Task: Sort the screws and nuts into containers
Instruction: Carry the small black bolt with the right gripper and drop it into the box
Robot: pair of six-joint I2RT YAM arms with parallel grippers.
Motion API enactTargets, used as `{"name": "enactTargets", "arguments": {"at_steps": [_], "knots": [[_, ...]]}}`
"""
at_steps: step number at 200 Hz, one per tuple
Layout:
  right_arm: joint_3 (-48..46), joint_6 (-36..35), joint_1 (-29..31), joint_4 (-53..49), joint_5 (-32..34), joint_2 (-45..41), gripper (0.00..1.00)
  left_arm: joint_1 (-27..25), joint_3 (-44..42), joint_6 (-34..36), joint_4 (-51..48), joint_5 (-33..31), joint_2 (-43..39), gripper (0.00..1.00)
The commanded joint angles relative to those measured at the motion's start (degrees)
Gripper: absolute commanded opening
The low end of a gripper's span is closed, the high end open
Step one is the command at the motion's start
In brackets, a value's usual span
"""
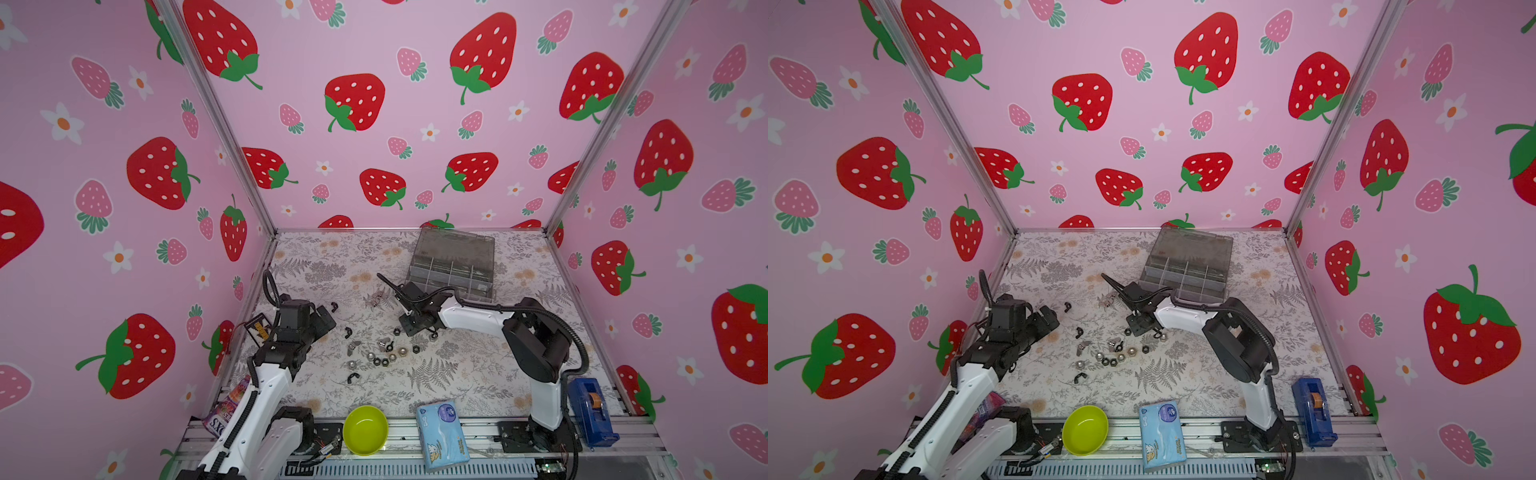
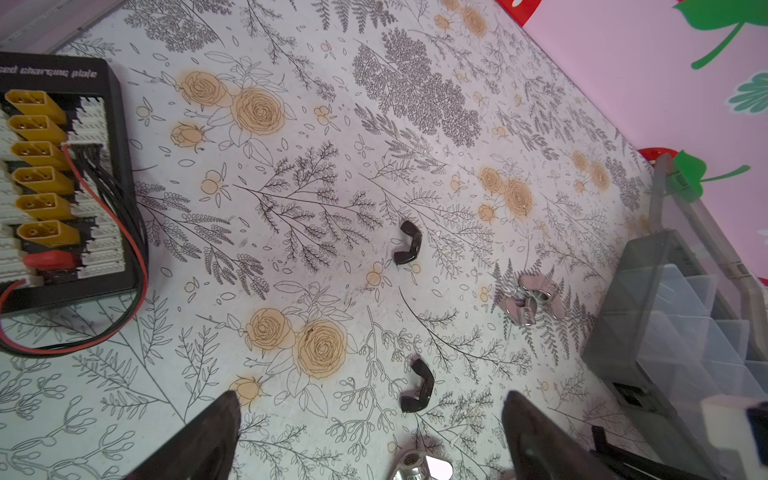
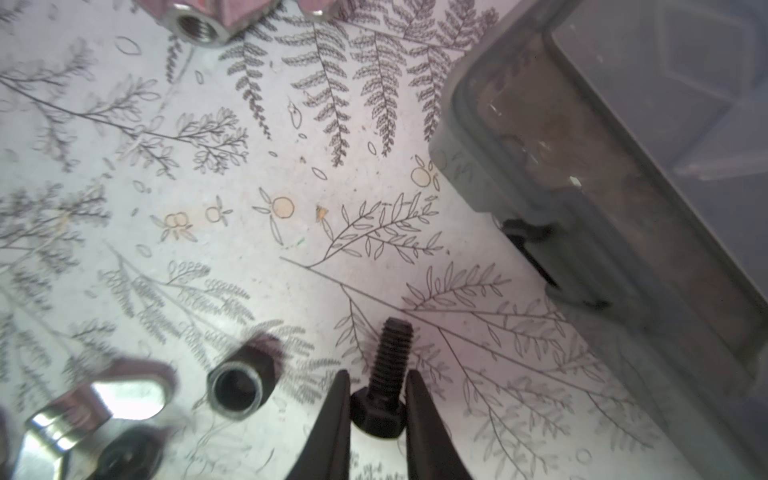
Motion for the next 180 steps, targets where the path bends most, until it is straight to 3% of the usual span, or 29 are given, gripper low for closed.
{"name": "enactTargets", "arguments": {"at_steps": [1,75,133,180], "knots": [[-1.1,0.5,-0.3,-0.7,1.5,-7.2,0.00,0.1,1.4,0.2,0.1,-1.2,-0.2,0.99],[-6.9,0.5,-7.9,-3.5,6.3,-19.2,0.00,0.1,0.4,-0.4,0.6,-0.5,-1.2,0.99],[-9.9,-0.6,-17.0,-2.9,2.4,-19.6,0.00,0.1,0.9,-0.4,0.2,-0.9,-0.5,0.99],[-10.8,-2.0,-19.7,-2.1,0.1,-17.2,0.00,0.1,1.5,-0.4,-0.5,-1.1,-0.2,0.99]]}}
